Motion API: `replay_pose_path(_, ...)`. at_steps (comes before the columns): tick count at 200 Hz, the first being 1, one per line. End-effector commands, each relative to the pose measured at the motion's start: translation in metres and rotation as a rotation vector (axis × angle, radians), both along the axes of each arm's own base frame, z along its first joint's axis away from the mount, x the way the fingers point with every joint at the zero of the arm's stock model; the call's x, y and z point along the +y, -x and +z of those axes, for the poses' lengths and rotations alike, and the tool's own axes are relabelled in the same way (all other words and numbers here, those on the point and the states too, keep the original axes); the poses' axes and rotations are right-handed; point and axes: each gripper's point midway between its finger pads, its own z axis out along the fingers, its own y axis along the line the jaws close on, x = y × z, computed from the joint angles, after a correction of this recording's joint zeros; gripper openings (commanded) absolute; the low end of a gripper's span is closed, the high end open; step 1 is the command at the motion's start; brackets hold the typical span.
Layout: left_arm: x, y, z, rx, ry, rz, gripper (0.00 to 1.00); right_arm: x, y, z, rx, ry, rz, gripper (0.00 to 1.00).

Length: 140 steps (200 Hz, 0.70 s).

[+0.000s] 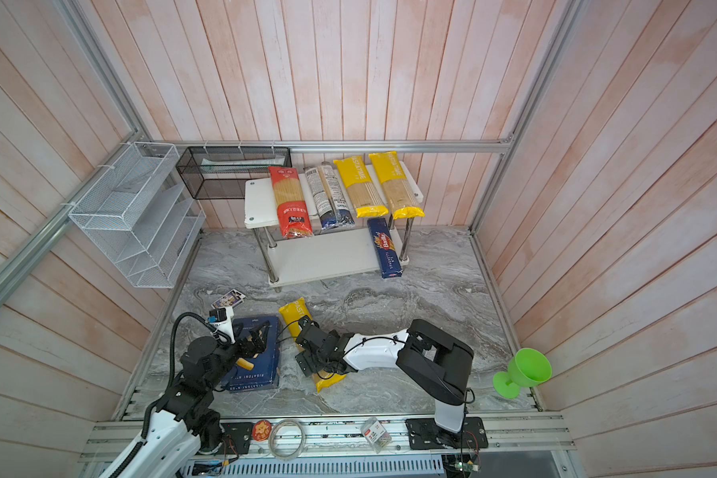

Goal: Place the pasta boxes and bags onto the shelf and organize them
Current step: 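Lower the right gripper onto the yellow PASTATIME bag and close on it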

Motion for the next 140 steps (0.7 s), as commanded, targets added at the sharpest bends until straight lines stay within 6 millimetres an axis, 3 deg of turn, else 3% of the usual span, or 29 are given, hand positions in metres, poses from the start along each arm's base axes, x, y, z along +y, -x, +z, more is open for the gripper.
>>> replay_pose_path(1,-0.0049,-0.0020,0.0065,-0.024,0.007,-0.027,1.00,-0.0140,0.0115,-0.0335,0.079,0.080,-0.014,0.98)
replay_pose_path(76,-0.0112,-0.0018,0.0065,-0.020,0.008,-0.064,1.00,-0.0201,0.0113,-0.0358,0.064,0.073,-0.026,0.82)
replay_pose_path(105,-0.0126,-0.0010,0.0067,-0.022,0.008,-0.073,1.00,-0.0138,0.0162,-0.0322,0.075,0.012,-0.006,0.67)
replay_pose_path(140,-0.0121,-0.0016,0.0070,-0.022,0.006,-0.070,1.00,-0.0165,0.0169,-0.0355,0.083,0.022,-0.019,0.63)
